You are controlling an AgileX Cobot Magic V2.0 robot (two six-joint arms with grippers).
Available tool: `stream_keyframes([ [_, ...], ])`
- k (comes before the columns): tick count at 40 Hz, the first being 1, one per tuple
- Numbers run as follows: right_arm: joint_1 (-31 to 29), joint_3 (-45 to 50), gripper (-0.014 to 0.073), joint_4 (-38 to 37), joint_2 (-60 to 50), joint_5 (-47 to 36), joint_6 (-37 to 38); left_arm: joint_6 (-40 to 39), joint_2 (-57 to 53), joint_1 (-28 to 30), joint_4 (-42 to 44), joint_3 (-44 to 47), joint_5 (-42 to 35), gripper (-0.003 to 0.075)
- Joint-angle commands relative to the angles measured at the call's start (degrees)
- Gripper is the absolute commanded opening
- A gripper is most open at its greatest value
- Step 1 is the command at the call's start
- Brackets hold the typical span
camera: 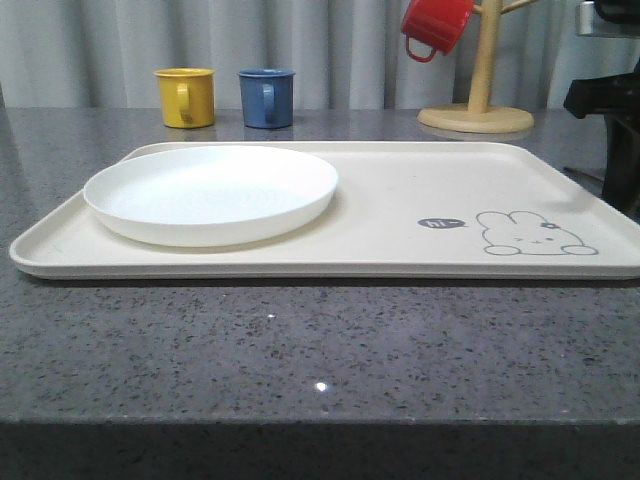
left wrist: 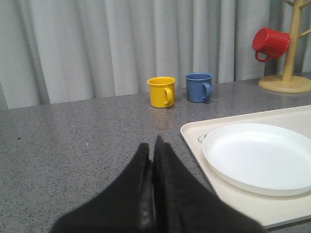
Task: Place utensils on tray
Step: 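Grasp the steel fork with the right gripper and carry it over the tray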
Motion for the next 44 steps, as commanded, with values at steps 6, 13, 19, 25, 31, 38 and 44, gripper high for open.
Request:
stream_keyframes([
  [6, 0.08, -1.61, 0.0232, -0.15, -0.49, -0.48, -0.34, -0.52, 0.69, -0.02, -0.66, -1.51, -4.1, -0.0018],
  [13, 0.08, -2.0, -0.0036, -0.21, -0.55, 0.74, -0.34, -0.52, 0.69, -0.02, -0.66, -1.51, -4.1, -0.0018],
  [19, 0.08, -3.92, -0.0057, -1.0, -1.49, 3.18, -0.34, -0.52, 0.69, -0.02, -0.66, -1.51, -4.1, -0.0018],
  [25, 0.48, -8.83, -0.0058, -1.0, -3.69, 8.96, 2.45, -0.52, 0.69, -0.02, -0.66, -1.51, -4.1, -0.0018],
  [31, 4.69, -14.45, -0.0058, -2.78, -5.02, 14.0, 8.06, -0.52, 0.69, -0.02, -0.66, -1.51, -4.1, -0.0018],
  [38, 15.28, -18.17, -0.0058, -9.46, -4.9, 15.57, 19.08, -0.52, 0.69, -0.02, -0.66, -1.51, -4.1, -0.0018],
  [44, 21.97, -18.37, -0.0058, -10.44, -3.65, 13.17, 28.28, -0.52, 0.69, -0.02, -0.66, -1.51, -4.1, -0.0018],
])
